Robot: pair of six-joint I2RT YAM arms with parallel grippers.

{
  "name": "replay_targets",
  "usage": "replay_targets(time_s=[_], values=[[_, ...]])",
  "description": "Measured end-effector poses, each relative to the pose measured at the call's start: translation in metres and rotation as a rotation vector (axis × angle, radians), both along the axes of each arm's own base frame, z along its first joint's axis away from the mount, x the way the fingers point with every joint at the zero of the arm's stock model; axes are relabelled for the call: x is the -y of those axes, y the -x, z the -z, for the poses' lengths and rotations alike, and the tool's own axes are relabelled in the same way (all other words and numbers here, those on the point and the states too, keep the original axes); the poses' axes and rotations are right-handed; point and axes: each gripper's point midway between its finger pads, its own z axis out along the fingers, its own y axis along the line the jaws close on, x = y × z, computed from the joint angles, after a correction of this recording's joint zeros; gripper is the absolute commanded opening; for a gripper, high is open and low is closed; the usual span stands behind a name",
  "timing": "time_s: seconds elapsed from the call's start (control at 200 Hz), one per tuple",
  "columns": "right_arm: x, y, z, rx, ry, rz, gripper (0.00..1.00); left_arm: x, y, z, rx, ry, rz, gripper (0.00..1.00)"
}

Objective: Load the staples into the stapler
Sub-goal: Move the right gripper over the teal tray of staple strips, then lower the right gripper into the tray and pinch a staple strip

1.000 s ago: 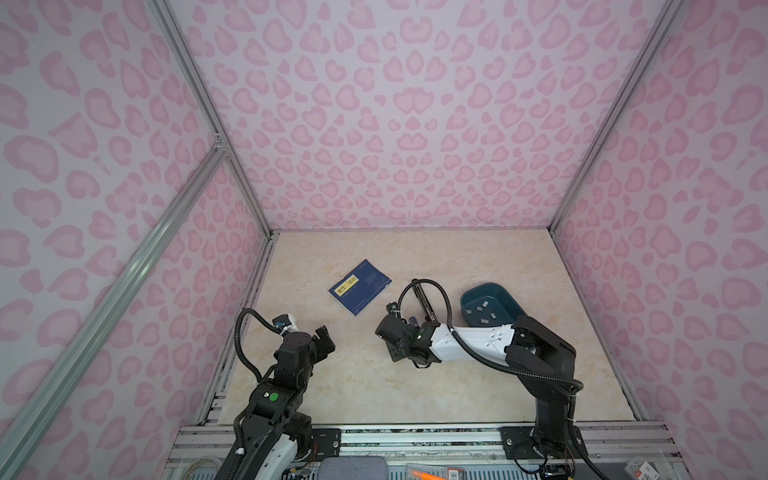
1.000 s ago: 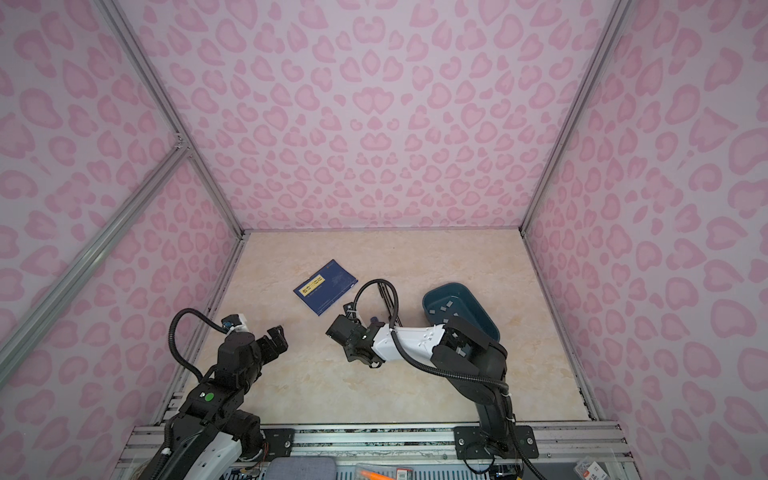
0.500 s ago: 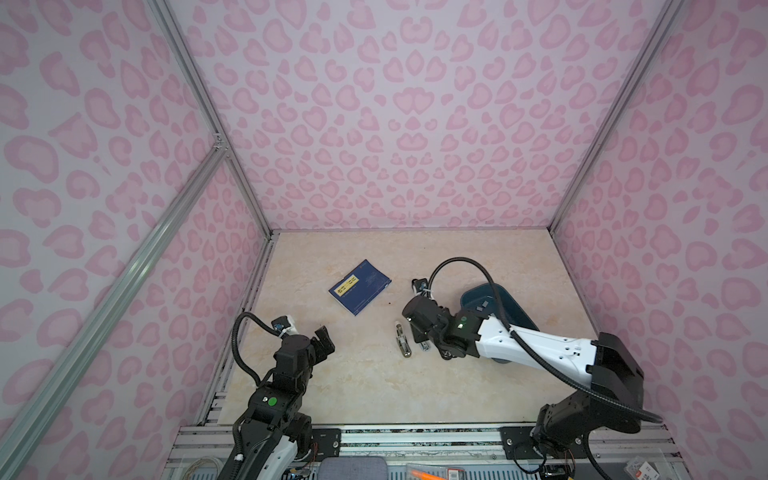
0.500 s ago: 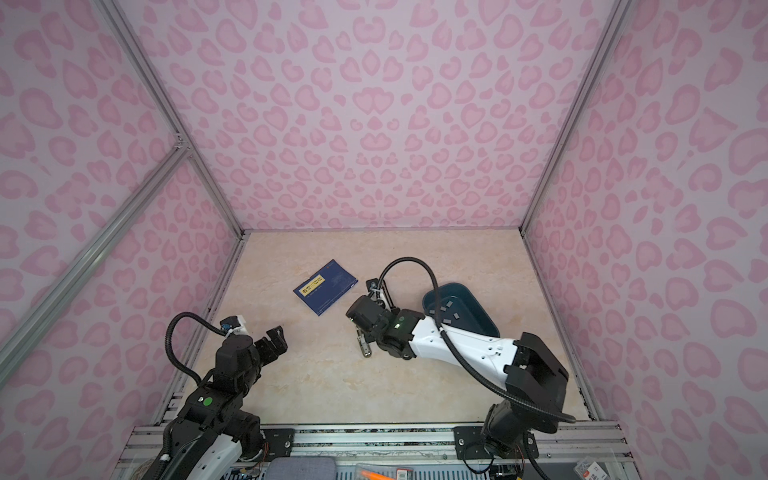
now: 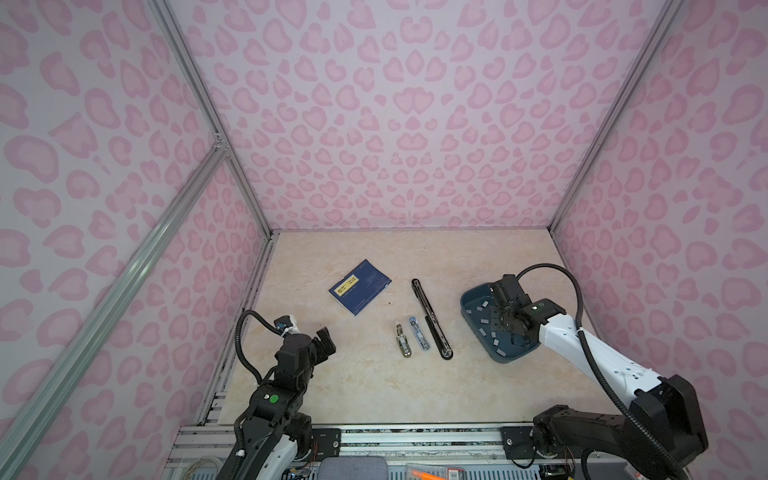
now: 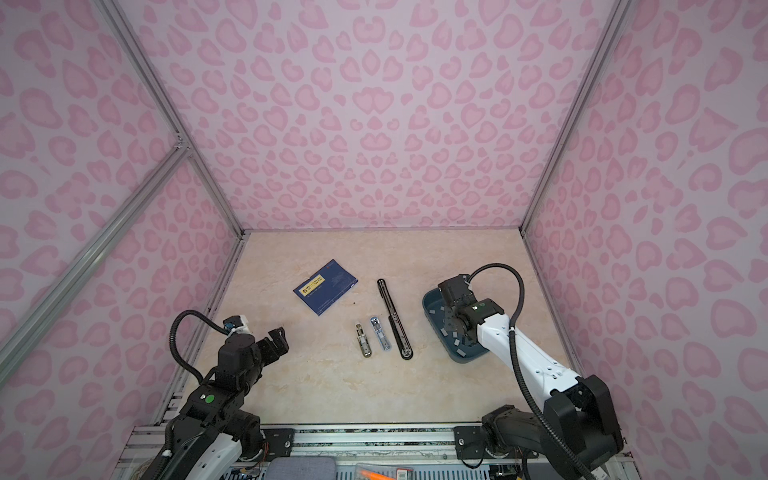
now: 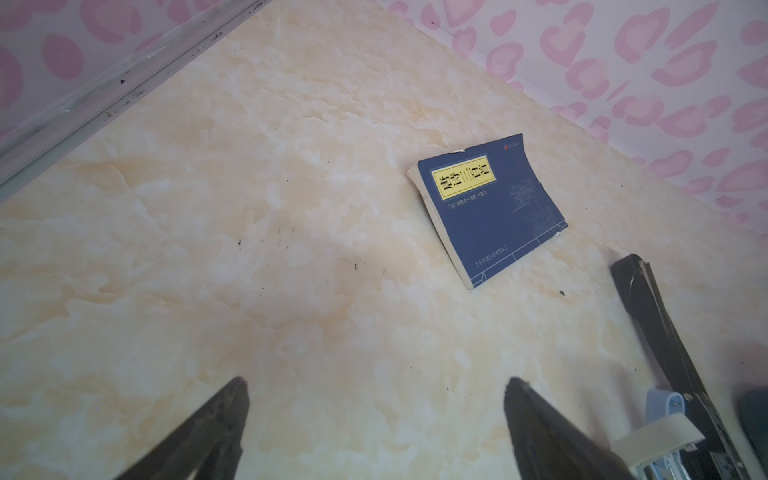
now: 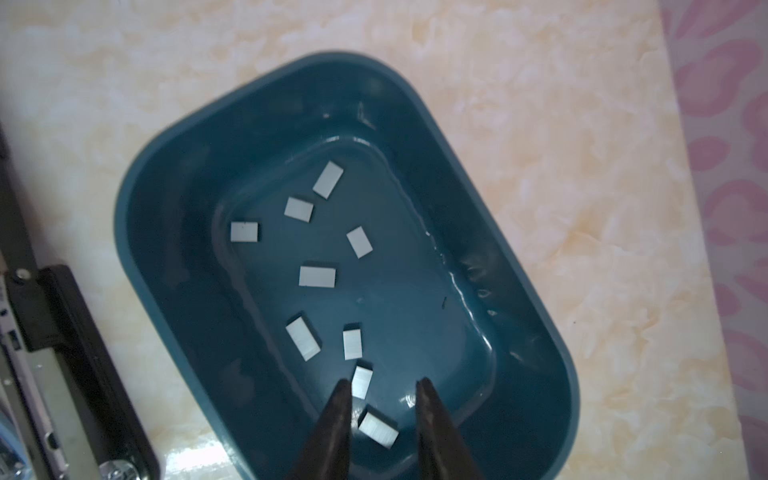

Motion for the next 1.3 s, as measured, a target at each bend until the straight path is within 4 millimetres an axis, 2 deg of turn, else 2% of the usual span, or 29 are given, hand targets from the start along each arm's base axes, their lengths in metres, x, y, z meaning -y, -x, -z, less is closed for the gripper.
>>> replay_targets(time_s=[0.235,0.33,0.54,0.6,0.685,0.88,0.98,1.095,1.305], values=[[-0.011,0.024,0.055,-0.170,-0.066,-0.028,0.22,-0.004,0.000,0.003,-0.013,-0.018,-0.020,0.97],[-0.022,0.024,0.058,-0.178,-0.087,-0.052,0.22,-0.005,0.000,-0.002,0.008,-0.016,-0.025,0.97],[-0.061,0.016,0.060,-0.179,-0.137,-0.111,0.20,-0.007,0.002,-0.012,0.064,-0.004,-0.034,0.97],[-0.074,0.015,0.061,-0.179,-0.144,-0.134,0.21,-0.008,0.002,-0.015,0.083,-0.001,-0.038,0.97],[-0.082,0.014,0.060,-0.172,-0.150,-0.143,0.25,-0.009,0.003,-0.016,0.094,0.001,-0.041,0.97],[-0.068,0.002,0.047,-0.116,-0.113,-0.086,0.31,-0.010,0.004,-0.017,0.103,-0.001,-0.048,0.97],[-0.049,-0.013,0.040,-0.080,-0.073,-0.040,0.32,-0.009,0.002,-0.013,0.084,-0.006,-0.044,0.97],[-0.027,-0.025,0.044,-0.078,-0.024,-0.006,0.34,-0.004,-0.002,-0.007,0.060,-0.009,-0.016,0.97],[-0.018,-0.043,0.055,-0.085,0.026,-0.032,0.38,0.003,-0.007,0.002,0.005,-0.024,0.021,0.97]])
